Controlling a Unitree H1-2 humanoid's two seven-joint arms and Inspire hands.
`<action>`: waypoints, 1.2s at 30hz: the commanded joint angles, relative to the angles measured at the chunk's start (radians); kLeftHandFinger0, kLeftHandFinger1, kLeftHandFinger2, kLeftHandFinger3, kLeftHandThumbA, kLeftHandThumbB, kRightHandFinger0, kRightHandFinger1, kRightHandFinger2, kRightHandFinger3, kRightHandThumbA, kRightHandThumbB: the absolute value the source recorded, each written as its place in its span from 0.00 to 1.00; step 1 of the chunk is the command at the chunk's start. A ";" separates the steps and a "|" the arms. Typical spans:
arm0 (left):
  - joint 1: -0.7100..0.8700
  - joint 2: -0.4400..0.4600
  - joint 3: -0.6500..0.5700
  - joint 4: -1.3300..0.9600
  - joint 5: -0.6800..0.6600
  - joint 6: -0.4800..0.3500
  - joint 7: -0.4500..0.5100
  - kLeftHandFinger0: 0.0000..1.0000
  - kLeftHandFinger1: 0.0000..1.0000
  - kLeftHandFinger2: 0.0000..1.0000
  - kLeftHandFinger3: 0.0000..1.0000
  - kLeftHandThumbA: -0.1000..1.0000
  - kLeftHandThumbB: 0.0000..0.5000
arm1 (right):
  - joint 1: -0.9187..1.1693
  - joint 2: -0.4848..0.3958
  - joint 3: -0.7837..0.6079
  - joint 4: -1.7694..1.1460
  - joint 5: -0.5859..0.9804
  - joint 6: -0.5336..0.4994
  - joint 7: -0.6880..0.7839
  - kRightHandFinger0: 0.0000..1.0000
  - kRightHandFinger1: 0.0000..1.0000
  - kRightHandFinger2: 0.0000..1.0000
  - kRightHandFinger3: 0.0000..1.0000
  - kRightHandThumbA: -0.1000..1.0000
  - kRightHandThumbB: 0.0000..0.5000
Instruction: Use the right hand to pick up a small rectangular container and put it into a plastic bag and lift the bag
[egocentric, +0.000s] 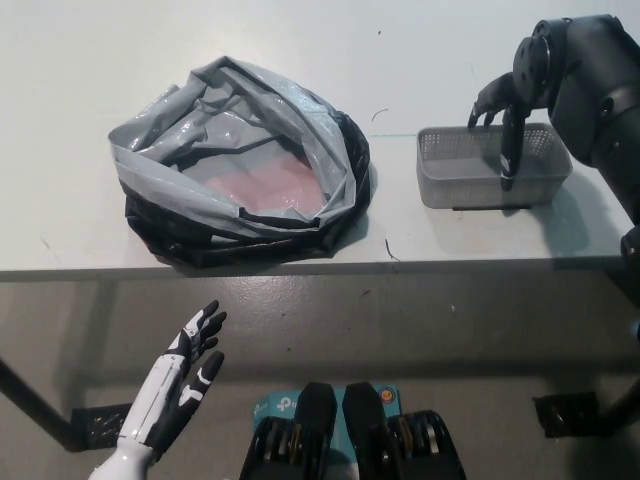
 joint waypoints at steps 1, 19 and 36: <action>0.000 0.009 0.000 -0.039 -0.008 -0.019 -0.014 1.00 1.00 1.00 1.00 0.91 0.58 | -0.033 -0.019 -0.016 -0.013 0.004 -0.005 -0.029 1.00 1.00 1.00 1.00 1.00 0.95; 0.002 0.009 0.000 -0.046 -0.004 -0.016 -0.010 1.00 1.00 1.00 1.00 0.91 0.60 | -0.001 -0.002 -0.036 -0.005 -0.001 0.005 -0.166 1.00 1.00 1.00 1.00 1.00 1.00; 0.005 0.014 0.003 -0.052 -0.002 -0.017 -0.011 1.00 1.00 1.00 1.00 0.91 0.61 | -0.026 -0.018 -0.016 -0.021 -0.017 0.004 -0.140 1.00 1.00 1.00 1.00 1.00 1.00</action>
